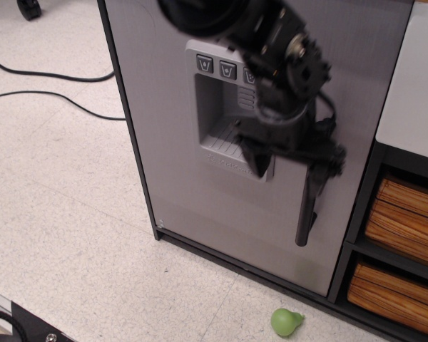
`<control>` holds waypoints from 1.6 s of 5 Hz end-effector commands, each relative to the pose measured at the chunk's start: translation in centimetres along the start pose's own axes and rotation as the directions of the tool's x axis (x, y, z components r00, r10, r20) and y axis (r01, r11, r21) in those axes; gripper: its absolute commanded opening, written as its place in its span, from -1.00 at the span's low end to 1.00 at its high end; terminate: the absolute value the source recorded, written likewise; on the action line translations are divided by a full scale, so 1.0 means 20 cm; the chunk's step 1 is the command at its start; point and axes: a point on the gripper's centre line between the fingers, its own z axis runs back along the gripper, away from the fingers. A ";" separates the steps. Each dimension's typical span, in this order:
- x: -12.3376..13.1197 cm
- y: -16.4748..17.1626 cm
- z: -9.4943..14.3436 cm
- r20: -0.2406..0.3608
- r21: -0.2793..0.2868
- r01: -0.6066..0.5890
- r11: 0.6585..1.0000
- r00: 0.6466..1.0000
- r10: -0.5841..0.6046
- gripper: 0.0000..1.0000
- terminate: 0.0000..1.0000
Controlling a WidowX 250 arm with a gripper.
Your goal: Open fridge
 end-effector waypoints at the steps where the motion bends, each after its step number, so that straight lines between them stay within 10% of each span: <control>1: 0.27 -0.03 0.05 0.153 0.002 -0.010 1.000 0.988 0.010 1.00 -1.00; 2: 0.31 -0.03 0.02 0.166 0.019 -0.011 1.000 0.986 0.008 1.00 -1.00; 3: 0.30 -0.04 0.01 0.178 0.014 0.026 1.000 0.984 -0.028 -1.00 -1.00; 8: -0.21 0.24 0.11 0.199 0.036 0.196 0.980 0.960 -0.199 -1.00 -1.00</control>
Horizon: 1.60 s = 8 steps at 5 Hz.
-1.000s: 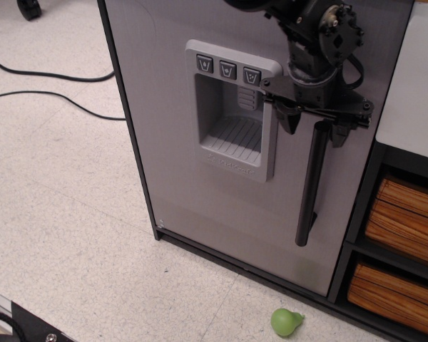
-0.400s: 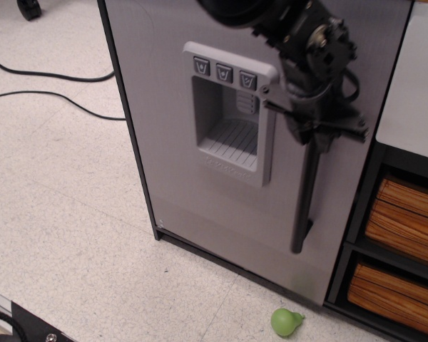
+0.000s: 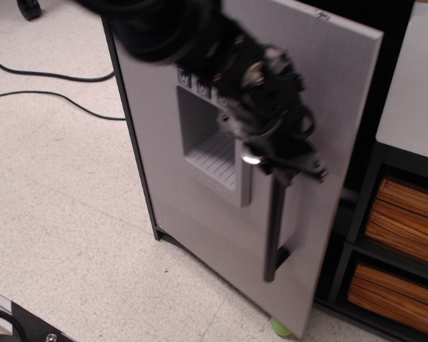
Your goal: Open fridge
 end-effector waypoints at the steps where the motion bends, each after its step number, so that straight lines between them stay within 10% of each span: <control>1: -0.23 0.13 0.11 -0.056 0.039 0.004 0.999 0.998 -0.002 1.00 -1.00; 3: -0.38 0.16 0.22 -0.329 0.030 -0.096 0.995 0.939 0.100 1.00 -1.00; 5: -0.61 0.05 0.20 -0.352 0.136 -0.071 0.988 0.929 0.115 1.00 -1.00; 8: -0.56 -0.39 0.05 -0.414 -0.050 0.124 0.991 0.901 -0.133 1.00 -1.00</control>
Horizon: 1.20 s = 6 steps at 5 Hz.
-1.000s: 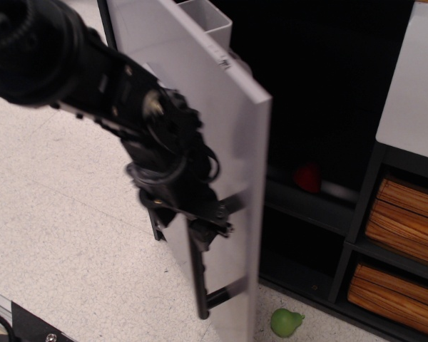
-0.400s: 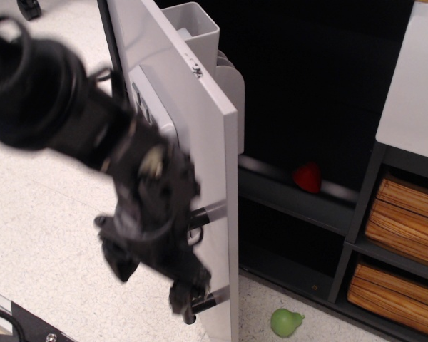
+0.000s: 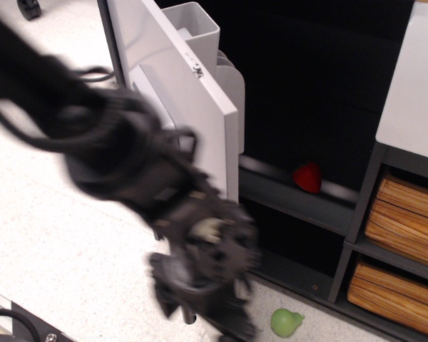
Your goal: Open fridge
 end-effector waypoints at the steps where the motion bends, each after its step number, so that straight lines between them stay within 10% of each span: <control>1: 0.19 -0.23 0.06 0.028 -0.033 0.096 0.995 0.995 -0.095 1.00 -1.00; 4: 0.51 0.03 0.22 0.092 -0.070 -0.185 0.980 0.977 0.191 1.00 -1.00; 6: 0.42 0.31 0.26 0.046 -0.018 -0.282 0.959 0.958 0.282 1.00 -1.00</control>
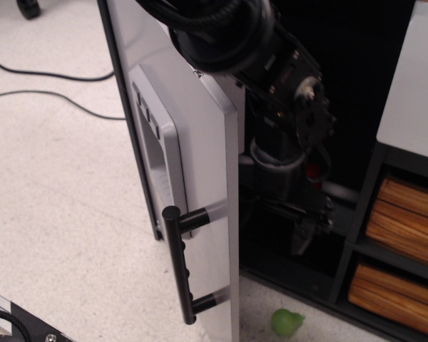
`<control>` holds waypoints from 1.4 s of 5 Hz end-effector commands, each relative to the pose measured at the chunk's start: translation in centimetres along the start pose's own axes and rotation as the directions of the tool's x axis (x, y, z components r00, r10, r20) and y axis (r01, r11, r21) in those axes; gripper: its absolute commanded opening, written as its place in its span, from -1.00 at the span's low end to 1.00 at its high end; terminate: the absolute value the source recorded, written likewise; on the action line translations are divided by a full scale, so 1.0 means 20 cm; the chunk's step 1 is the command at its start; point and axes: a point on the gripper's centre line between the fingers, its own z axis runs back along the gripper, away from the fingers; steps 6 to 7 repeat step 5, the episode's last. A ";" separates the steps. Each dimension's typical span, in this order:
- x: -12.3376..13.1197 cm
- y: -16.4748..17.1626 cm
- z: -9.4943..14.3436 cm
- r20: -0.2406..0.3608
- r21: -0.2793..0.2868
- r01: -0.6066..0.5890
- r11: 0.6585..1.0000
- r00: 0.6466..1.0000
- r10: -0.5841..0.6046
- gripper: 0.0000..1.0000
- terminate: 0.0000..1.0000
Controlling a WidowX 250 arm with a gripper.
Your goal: Open fridge
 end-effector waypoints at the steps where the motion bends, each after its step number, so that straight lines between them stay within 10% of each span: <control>1: -0.14 0.29 0.13 0.034 0.016 0.012 1.000 0.999 -0.012 1.00 -1.00; 4: -0.33 0.52 0.10 0.047 0.071 0.064 0.995 0.997 -0.068 1.00 -1.00; 5: -0.33 0.52 0.10 0.047 0.071 0.064 0.995 0.997 -0.068 1.00 1.00; 7: -0.33 0.52 0.10 0.047 0.071 0.064 0.995 0.997 -0.068 1.00 1.00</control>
